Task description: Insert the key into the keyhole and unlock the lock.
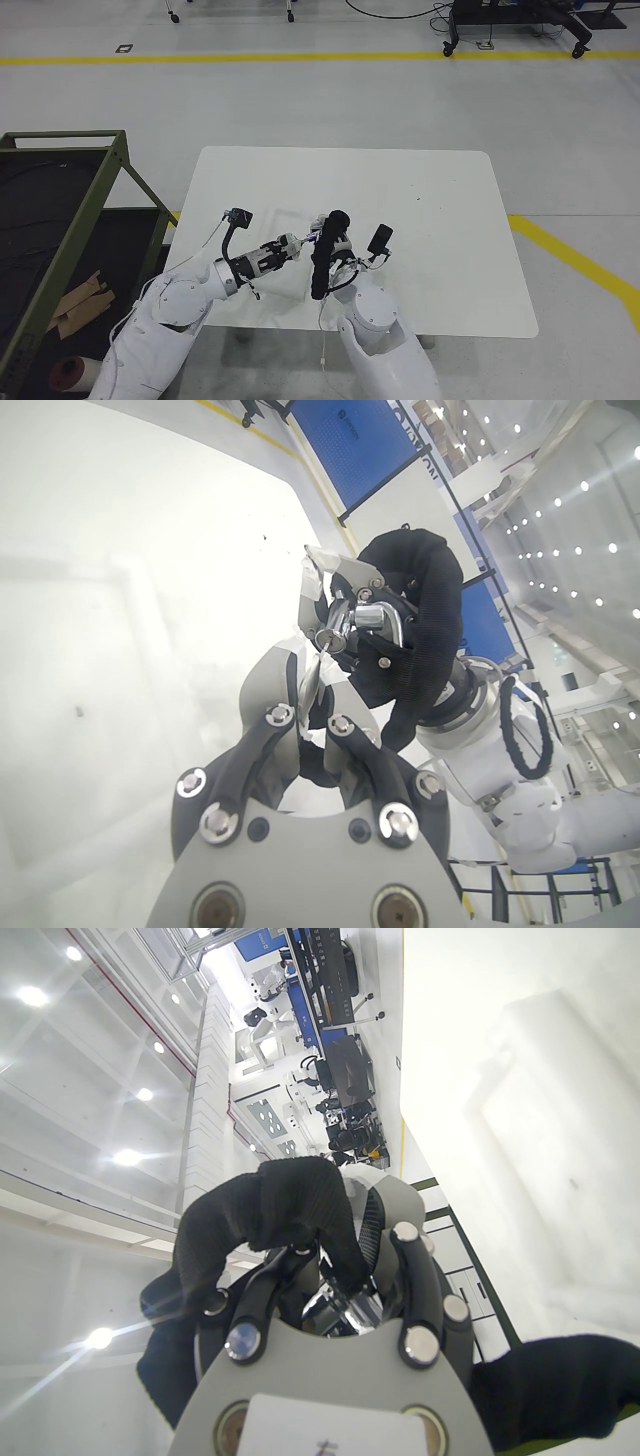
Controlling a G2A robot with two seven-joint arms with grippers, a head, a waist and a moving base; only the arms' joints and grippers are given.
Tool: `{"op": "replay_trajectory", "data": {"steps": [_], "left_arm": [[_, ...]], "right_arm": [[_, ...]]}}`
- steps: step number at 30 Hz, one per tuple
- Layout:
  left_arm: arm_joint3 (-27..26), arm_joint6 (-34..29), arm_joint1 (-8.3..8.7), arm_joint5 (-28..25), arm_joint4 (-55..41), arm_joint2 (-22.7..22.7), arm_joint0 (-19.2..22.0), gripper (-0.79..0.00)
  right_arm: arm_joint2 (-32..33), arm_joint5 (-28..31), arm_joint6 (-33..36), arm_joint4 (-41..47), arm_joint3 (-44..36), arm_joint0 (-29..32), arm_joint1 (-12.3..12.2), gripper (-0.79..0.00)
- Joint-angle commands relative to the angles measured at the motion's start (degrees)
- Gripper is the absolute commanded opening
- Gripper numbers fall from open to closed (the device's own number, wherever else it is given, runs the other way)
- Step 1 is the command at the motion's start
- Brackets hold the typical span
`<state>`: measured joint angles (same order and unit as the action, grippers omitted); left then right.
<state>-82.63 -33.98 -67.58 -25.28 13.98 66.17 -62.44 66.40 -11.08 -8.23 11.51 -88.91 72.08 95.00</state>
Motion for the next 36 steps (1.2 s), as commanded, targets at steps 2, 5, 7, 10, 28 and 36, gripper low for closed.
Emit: {"op": "replay_trajectory", "data": {"steps": [2,5,7,10,28,36], "left_arm": [[-0.9,1.7,0.16,-0.5,3.2,0.2,-0.7,-0.785],[-1.4,2.4,0.31,-1.0,5.2,0.4,-1.3,-0.785],[-1.8,2.9,0.43,-1.4,6.9,0.5,-1.6,-0.785],[-2.4,4.1,0.58,-1.7,9.9,0.7,-2.1,-0.785],[-7.7,14.6,1.1,-3.1,29.1,0.4,-5.4,-0.785],[-9.1,17.8,1.25,-1.5,37.6,0.1,-6.1,-0.785]], "right_arm": [[0.1,-1.0,0.2,0.6,-0.3,-0.1,0.0,-0.785],[0.1,-1.4,0.4,0.8,-0.4,-0.1,0.0,-0.785],[0.1,-1.6,0.5,1.0,-0.5,-0.1,0.0,-0.785],[0.2,-1.9,0.5,1.4,-0.5,0.0,0.0,-0.785],[0.1,-2.3,0.9,1.0,-1.6,1.3,-0.3,-0.785],[0.1,-2.5,0.9,1.0,-1.9,1.6,-0.4,-0.785]]}}
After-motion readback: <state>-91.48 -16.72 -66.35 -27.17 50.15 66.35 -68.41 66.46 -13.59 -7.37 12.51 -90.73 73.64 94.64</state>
